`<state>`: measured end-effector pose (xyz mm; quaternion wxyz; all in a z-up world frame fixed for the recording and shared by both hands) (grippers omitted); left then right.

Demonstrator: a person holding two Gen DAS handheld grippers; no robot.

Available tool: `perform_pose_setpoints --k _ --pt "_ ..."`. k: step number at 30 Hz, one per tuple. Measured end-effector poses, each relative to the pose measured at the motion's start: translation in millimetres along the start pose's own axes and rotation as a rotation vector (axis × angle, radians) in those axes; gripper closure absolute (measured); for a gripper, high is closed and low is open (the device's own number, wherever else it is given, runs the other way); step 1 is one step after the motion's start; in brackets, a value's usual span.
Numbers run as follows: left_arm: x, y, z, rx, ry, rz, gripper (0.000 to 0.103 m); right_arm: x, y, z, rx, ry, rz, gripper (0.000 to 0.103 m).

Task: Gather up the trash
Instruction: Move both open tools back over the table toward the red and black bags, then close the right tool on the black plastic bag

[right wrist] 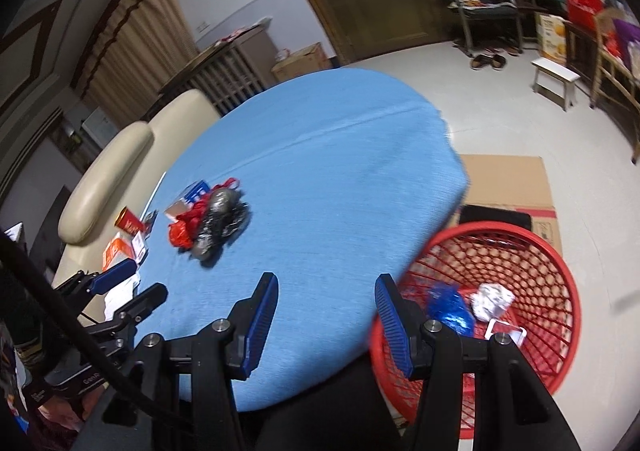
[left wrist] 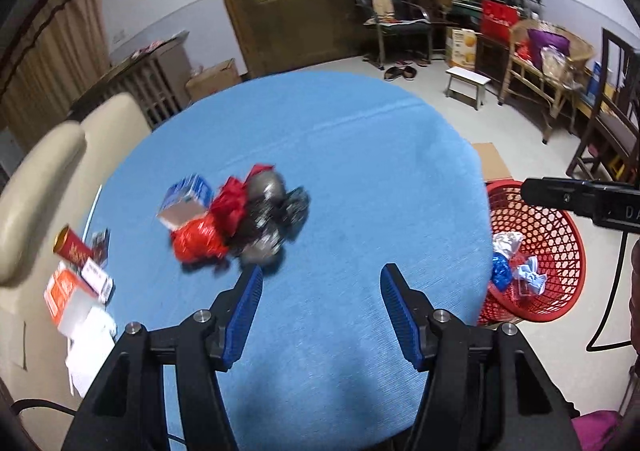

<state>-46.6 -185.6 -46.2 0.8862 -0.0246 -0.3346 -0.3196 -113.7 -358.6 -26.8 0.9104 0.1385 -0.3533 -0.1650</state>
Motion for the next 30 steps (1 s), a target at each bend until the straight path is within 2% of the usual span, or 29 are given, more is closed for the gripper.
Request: perform_pose_setpoints --k 9,14,17,24,30 --pt "-51.8 89.3 -24.2 0.063 0.093 0.21 0.041 11.5 55.8 -41.5 0.034 0.054 0.103 0.049" --pt "-73.7 135.1 -26.9 0.121 0.111 0.307 0.041 16.4 81.6 -73.7 0.065 0.098 0.123 0.049" --pt "-85.0 154.8 -31.6 0.129 0.127 0.355 0.041 17.9 98.1 -90.2 0.088 0.123 0.143 0.049" --pt "-94.4 167.9 -40.0 0.118 0.143 0.395 0.041 28.3 133.8 -129.3 0.121 0.165 0.169 0.049" --pt "-100.0 171.0 -47.2 0.099 0.164 0.416 0.041 32.2 146.7 -156.0 0.138 0.201 0.16 0.049"
Point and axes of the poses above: each gripper's, at about its wrist camera, not at the fingertips, and z roughly against the way its jaws point, y to its left, x to its top, the point moved 4 cm from there along -z, roughly the way its jaws point, and after that the axes turned 1 degree about -x, right-handed, at the moved point
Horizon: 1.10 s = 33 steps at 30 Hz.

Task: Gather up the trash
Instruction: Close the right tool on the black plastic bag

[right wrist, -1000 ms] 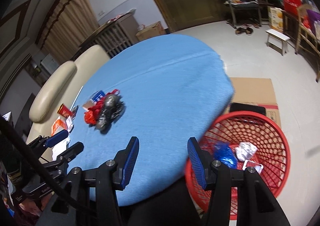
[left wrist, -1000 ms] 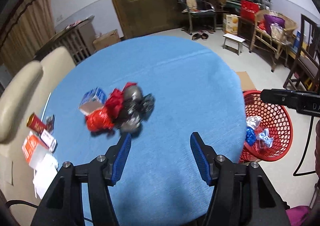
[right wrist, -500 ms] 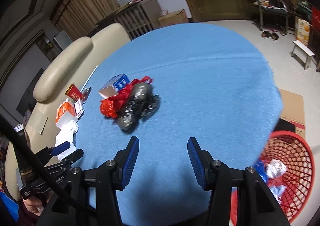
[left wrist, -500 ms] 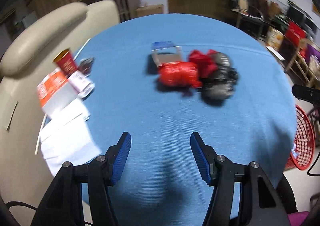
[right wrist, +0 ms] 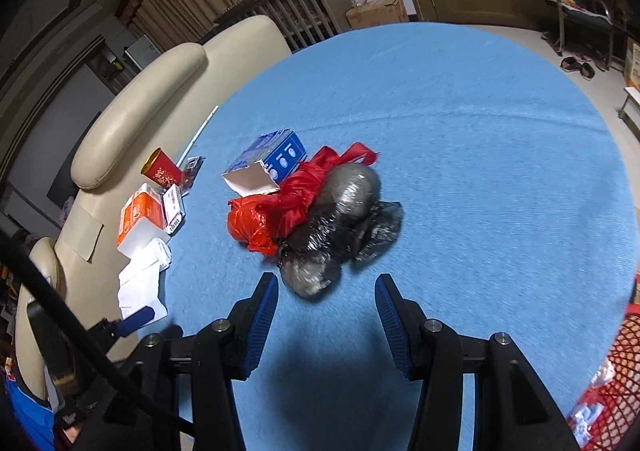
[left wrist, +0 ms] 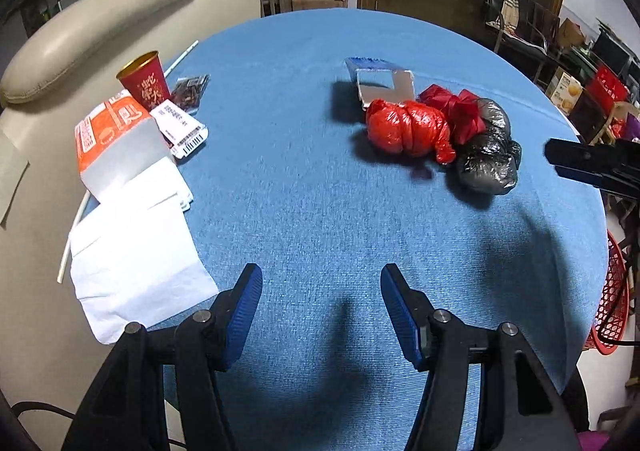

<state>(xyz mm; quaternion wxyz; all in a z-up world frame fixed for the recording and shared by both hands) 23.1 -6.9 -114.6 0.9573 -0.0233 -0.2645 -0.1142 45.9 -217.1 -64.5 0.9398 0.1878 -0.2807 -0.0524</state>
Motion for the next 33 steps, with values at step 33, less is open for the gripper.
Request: perform_pose_setpoints --k 33 --pt "-1.8 5.9 16.3 0.01 -0.031 0.003 0.041 1.1 13.3 -57.5 -0.069 0.056 0.018 0.076"
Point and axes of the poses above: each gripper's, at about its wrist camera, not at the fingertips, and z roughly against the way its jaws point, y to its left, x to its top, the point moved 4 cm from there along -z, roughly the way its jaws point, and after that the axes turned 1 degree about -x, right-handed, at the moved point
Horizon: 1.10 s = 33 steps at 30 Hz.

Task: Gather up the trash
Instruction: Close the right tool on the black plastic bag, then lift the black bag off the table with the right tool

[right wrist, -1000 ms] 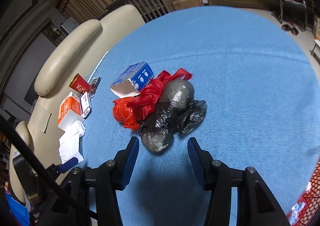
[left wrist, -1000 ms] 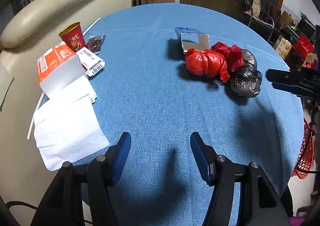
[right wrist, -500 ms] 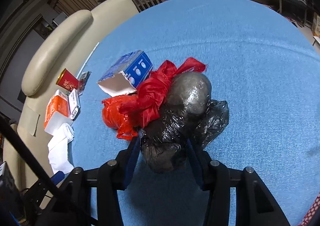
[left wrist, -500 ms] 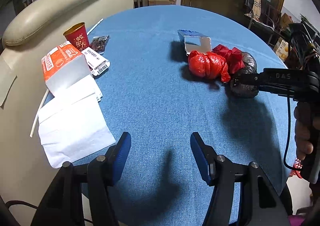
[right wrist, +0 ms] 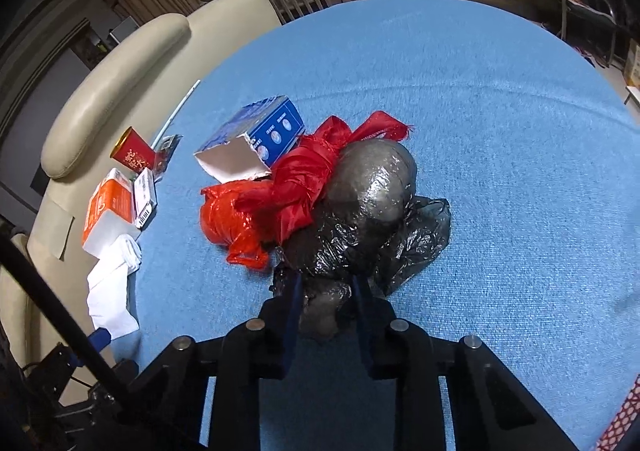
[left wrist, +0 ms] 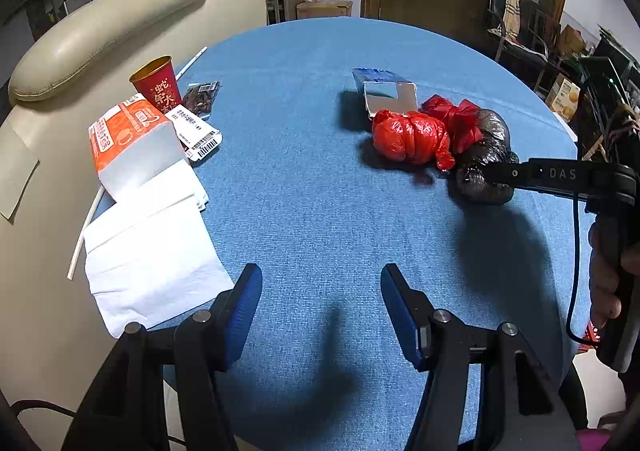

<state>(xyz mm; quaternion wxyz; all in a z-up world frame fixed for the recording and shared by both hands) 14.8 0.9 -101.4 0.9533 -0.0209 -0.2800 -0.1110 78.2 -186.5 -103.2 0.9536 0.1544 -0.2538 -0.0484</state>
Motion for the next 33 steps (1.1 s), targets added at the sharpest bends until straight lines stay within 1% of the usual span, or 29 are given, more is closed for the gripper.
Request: perform_pose_setpoints --k 7,16,21,24,26,27,28,29,30,33 --pt "-0.1 -2.0 -0.8 -0.003 0.005 -0.002 0.041 -10.2 -13.0 7.7 0.002 -0.004 -0.029 0.077" --pt "-1.4 -5.6 -4.1 -0.008 0.017 -0.007 0.041 -20.1 -31.3 23.7 -0.003 -0.036 -0.062 0.077" --pt "-1.3 -8.7 -6.1 -0.008 0.024 -0.007 0.041 -20.7 -40.6 30.6 0.036 -0.034 -0.113 0.076" --pt "-1.1 -12.3 -5.1 -0.014 0.022 -0.012 0.041 -11.4 -43.0 32.2 0.085 -0.035 -0.172 0.076" --pt "-1.3 -14.5 -4.5 -0.016 0.02 -0.017 0.04 -3.9 -41.3 29.9 0.088 -0.03 -0.178 0.072" --pt "-1.4 -15.3 -4.4 -0.017 0.021 -0.019 0.04 -1.7 -40.9 28.7 0.085 -0.031 -0.174 0.069" --pt "-1.7 -15.7 -4.3 -0.017 0.021 -0.021 0.04 1.8 -40.7 26.1 0.079 -0.032 -0.175 0.061" --pt "-2.0 -15.7 -4.1 -0.017 0.022 -0.022 0.04 3.2 -41.0 24.2 0.077 -0.031 -0.18 0.051" --pt "-2.4 -15.5 -4.2 -0.017 0.022 -0.021 0.04 5.4 -41.9 22.4 0.08 -0.038 -0.194 0.034" --pt "-2.9 -12.6 -6.0 -0.017 0.028 -0.013 0.04 10.3 -42.4 20.4 0.08 -0.078 -0.208 0.035"
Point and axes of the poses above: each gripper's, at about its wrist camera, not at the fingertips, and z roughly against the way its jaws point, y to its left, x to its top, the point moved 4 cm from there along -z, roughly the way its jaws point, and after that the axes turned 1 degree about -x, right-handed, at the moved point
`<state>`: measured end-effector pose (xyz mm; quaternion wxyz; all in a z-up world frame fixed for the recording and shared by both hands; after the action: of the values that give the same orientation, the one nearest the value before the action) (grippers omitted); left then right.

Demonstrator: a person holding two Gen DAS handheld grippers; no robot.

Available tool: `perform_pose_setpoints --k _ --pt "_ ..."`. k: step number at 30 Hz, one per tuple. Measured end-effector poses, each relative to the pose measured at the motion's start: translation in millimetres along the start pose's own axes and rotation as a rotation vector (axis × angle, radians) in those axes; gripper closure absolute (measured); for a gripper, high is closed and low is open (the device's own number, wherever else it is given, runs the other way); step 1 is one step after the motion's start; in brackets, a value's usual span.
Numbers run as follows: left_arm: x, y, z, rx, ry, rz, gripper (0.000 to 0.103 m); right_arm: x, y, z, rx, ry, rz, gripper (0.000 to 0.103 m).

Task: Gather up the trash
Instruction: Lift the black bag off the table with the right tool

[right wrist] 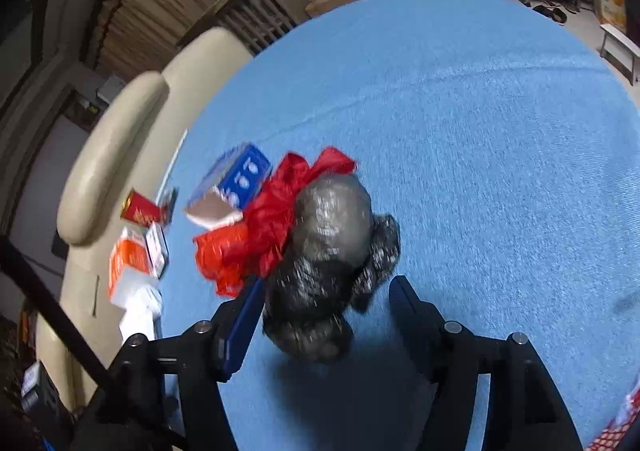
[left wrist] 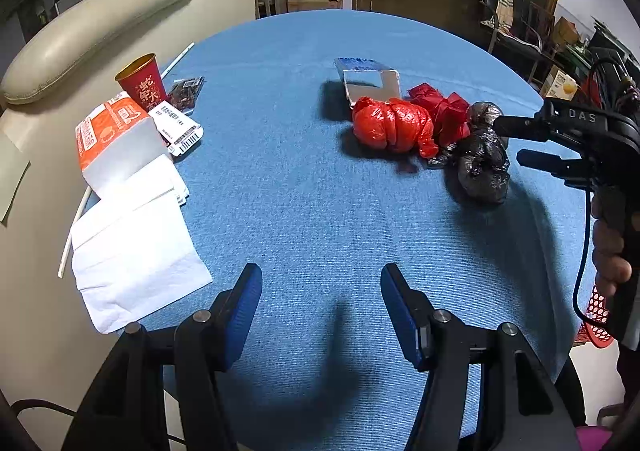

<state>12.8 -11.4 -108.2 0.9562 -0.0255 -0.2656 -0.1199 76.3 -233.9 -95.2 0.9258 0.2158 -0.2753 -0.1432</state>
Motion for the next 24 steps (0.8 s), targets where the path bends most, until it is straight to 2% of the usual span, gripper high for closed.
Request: perform_pose_setpoints --k 2,3,7,9,13,24 --pt "-0.2 2.2 -1.6 0.001 0.006 0.007 0.041 2.6 0.9 -6.4 -0.017 0.004 0.0 0.042" --pt "-0.2 2.7 -1.9 0.001 0.007 0.01 0.04 3.1 1.5 -10.8 -0.014 0.017 -0.002 0.052" --pt "4.1 2.8 0.2 -0.011 0.006 0.024 0.041 5.0 4.8 -23.6 -0.013 0.035 0.005 0.057" --pt "9.6 1.6 3.5 -0.019 -0.002 0.027 0.04 5.0 8.8 -26.2 -0.006 0.035 0.017 0.062" --pt "24.7 -2.1 8.2 -0.03 -0.021 0.029 0.04 0.2 14.1 -21.4 -0.025 0.013 0.065 0.066" --pt "51.5 -22.5 0.4 -0.085 -0.003 0.028 0.04 -9.7 -2.8 10.4 -0.021 -0.022 0.05 0.067"
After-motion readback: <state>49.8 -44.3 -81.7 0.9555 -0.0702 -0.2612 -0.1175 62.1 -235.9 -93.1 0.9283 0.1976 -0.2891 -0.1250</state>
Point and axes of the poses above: each gripper's, at about its wrist camera, not at the fingertips, and z roughly against the way its jaws point, y to its left, x to its top, the point moved 4 cm from there along -z, roughly the way its jaws point, and after that the axes turned 1 degree about -x, right-handed, at the moved point
